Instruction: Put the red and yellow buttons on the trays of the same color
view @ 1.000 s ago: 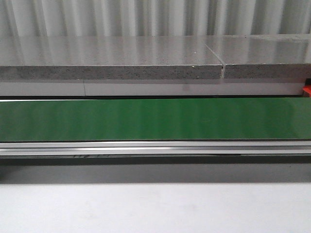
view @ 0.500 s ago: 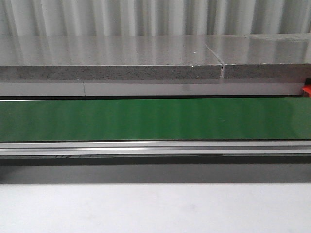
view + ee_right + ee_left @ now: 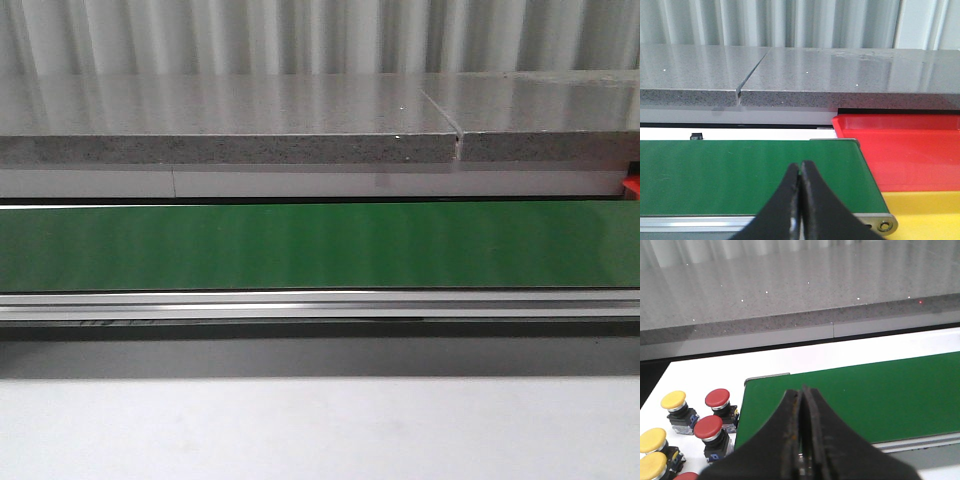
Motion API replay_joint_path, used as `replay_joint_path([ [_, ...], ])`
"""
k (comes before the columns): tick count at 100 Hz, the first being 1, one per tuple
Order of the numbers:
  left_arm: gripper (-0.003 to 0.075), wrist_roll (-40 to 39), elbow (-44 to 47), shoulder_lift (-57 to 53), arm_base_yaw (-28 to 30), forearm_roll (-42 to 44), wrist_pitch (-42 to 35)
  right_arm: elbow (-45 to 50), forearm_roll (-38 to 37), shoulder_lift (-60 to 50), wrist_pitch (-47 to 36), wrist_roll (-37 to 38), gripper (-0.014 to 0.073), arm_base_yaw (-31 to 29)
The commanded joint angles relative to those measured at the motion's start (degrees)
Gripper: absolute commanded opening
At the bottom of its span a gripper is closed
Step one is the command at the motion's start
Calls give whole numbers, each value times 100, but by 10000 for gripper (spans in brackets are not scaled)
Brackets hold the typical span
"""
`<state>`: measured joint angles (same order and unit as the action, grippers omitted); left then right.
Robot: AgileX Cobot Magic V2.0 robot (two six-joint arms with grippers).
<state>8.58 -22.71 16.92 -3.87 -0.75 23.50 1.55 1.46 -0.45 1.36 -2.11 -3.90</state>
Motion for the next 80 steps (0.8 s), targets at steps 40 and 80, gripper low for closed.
replay_joint_path([
  [40,439,-269,-1116,1901,15,370,-35,-84,-41,-79,-434,1,-38,-29],
  [80,439,-940,-2974,3762,1079,44,1803,-84,-41,-79,-434,1,-38,-29],
])
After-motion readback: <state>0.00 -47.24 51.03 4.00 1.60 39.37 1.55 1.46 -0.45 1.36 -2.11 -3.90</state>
